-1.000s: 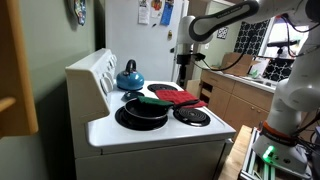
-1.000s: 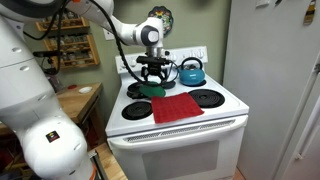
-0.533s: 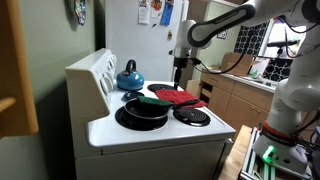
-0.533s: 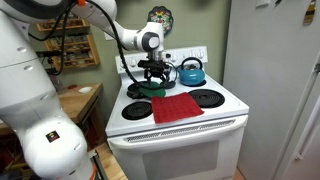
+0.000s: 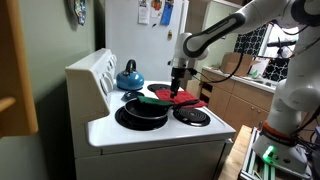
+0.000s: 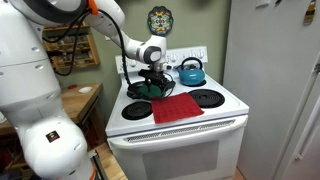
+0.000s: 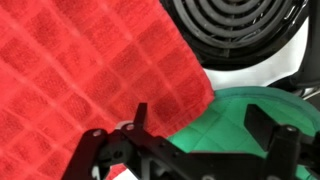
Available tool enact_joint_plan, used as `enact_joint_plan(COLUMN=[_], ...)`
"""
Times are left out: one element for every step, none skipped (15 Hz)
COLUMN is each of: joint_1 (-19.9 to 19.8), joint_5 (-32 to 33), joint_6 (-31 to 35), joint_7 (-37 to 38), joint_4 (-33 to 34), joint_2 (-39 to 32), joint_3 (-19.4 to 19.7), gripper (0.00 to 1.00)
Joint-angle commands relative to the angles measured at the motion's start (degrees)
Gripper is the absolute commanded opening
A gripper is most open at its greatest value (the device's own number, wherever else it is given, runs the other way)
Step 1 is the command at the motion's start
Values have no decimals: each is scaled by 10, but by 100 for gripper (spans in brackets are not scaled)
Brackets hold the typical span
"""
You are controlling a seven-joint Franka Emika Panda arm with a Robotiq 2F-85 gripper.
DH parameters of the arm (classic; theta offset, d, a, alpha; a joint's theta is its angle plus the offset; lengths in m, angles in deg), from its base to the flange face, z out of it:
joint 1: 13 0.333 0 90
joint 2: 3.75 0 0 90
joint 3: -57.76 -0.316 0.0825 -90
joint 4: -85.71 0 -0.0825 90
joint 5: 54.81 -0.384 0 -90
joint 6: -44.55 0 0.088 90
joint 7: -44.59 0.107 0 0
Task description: Fold the pink cloth
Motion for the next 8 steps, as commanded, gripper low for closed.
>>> enact_joint_plan(joint_1=[-2, -2, -2, -2, -2, -3, -2, -2], joint_5=[-37, -42, -47, -51, -55, -58, -59, -57], joint_6=[20, 20, 21, 21, 21, 21, 20, 18], joint_7=[1, 1, 2, 2, 2, 2, 3, 5], joint_4=[-12, -11, -11, -11, -11, -11, -11, -11], joint_2=[-7, -9, -11, -12, -13, -15, -15, -16], joint_3=[-5, -5, -5, -5, -5, -6, -6, -6], gripper=[77, 67, 66, 57, 49, 40, 33, 26])
